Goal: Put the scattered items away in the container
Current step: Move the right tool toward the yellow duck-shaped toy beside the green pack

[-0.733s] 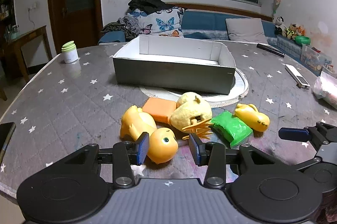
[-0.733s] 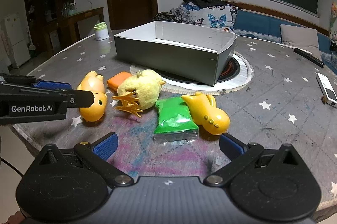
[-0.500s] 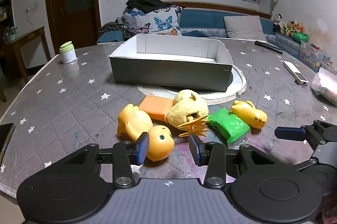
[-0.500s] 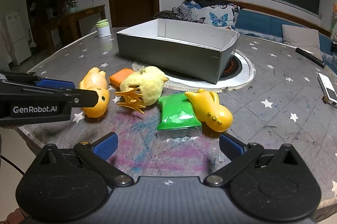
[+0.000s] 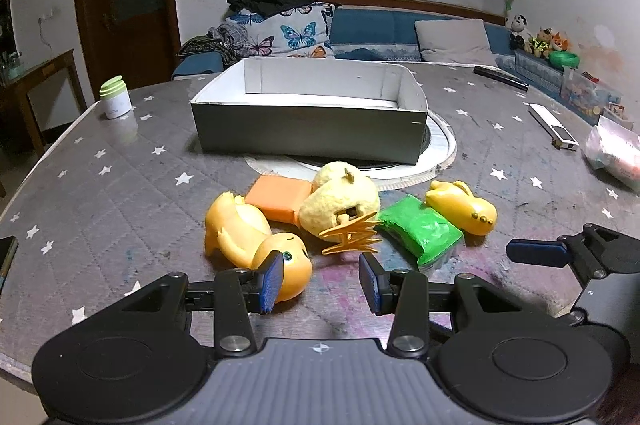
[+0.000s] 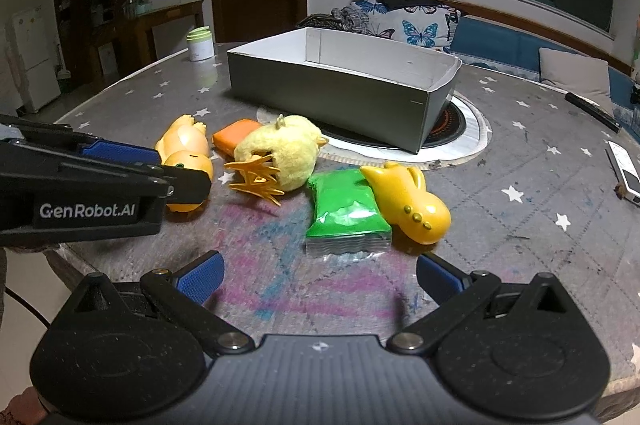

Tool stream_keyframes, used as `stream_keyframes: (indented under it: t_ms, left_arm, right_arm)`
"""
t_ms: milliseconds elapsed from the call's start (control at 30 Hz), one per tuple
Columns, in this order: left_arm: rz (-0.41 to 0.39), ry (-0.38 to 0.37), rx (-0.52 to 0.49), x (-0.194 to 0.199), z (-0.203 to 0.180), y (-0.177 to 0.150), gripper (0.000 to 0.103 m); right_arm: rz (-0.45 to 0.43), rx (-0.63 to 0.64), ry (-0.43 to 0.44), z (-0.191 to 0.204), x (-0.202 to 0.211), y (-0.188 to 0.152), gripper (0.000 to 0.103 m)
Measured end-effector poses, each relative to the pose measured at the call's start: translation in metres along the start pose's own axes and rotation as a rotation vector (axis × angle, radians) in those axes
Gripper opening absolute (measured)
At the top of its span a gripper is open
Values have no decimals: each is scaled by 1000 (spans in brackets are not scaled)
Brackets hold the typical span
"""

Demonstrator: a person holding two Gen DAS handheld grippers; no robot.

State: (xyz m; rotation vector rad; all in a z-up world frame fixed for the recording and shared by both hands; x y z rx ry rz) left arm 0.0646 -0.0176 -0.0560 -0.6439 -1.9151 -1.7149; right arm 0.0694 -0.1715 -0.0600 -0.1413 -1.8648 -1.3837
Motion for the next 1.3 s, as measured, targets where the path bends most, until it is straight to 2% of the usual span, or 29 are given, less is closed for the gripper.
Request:
stream_keyframes:
  t_ms: [633,1300]
  left_arm:
    - [52,-60,4,-16,-13,0,44]
    - [87,-75,-7,-29,-22,2,44]
  right_arm:
    - [37,-12,-1,-4,-10,-3,103]
    - [48,-20,-1,-10,-17,-5,103]
Point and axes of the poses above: each gripper's, at about its wrist camera, not at the fingertips, and x roughly against the way its jaws point, z to its left, y to its top, the point moved 8 cm from there along -x, roughly the way its jaws point, and after that the axes turned 8 degrees about x, right-handed, at the moved point
